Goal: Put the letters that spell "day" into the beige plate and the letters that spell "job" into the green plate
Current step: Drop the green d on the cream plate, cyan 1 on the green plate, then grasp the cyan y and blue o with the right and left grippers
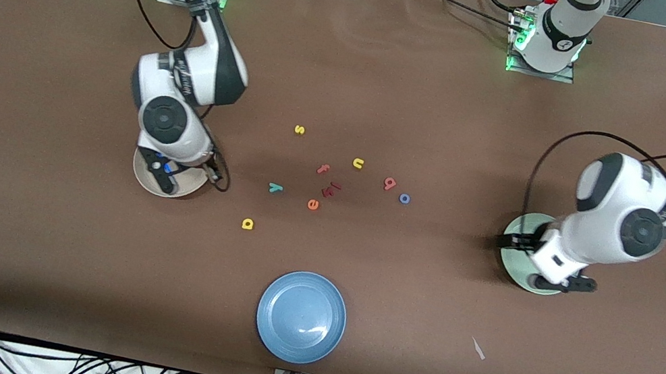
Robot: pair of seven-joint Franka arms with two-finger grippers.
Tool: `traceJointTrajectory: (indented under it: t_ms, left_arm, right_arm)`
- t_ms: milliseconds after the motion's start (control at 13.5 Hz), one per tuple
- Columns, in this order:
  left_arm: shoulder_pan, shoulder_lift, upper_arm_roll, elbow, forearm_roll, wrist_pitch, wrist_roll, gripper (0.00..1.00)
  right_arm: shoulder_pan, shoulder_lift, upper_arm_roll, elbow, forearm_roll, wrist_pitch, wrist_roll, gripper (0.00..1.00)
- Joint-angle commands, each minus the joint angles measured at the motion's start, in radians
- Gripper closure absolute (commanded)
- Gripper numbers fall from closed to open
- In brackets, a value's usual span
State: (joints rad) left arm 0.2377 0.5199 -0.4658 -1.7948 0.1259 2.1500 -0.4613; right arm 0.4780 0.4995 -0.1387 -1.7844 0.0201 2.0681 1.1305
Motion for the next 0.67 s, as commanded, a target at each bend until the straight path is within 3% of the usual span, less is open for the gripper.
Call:
traceJointTrajectory:
  t_ms: [0,74,148,222,296,592]
  left_arm:
    - [-0.101,0.052,-0.008,0.038,0.018,-0.001,-0.222,0.00]
    - [-0.135,0.087,-0.008,0.063,0.017,-0.001,-0.273,0.01]
    - [-0.162,0.119,-0.008,0.083,0.017,-0.001,-0.316,0.04]
    - [-0.197,0.144,-0.008,0.092,0.018,0.007,-0.359,0.06]
    - [-0.219,0.162,-0.007,0.092,0.021,0.045,-0.391,0.07]
    - [-0.268,0.193,-0.005,0.092,0.021,0.113,-0.490,0.15]
  right_arm:
    - [-0.002,0.002,-0.074,-0.082,0.009,0.038,-0.150,0.78]
    - [-0.006,0.001,-0.076,-0.128,0.011,0.085,-0.152,0.76]
    - [-0.006,-0.002,-0.076,-0.166,0.012,0.136,-0.152,0.66]
    - [-0.006,-0.001,-0.076,-0.184,0.012,0.168,-0.152,0.12]
    - [-0.007,-0.007,-0.078,-0.179,0.012,0.162,-0.153,0.00]
    - [0.004,-0.029,-0.027,-0.109,0.014,0.152,-0.070,0.00]
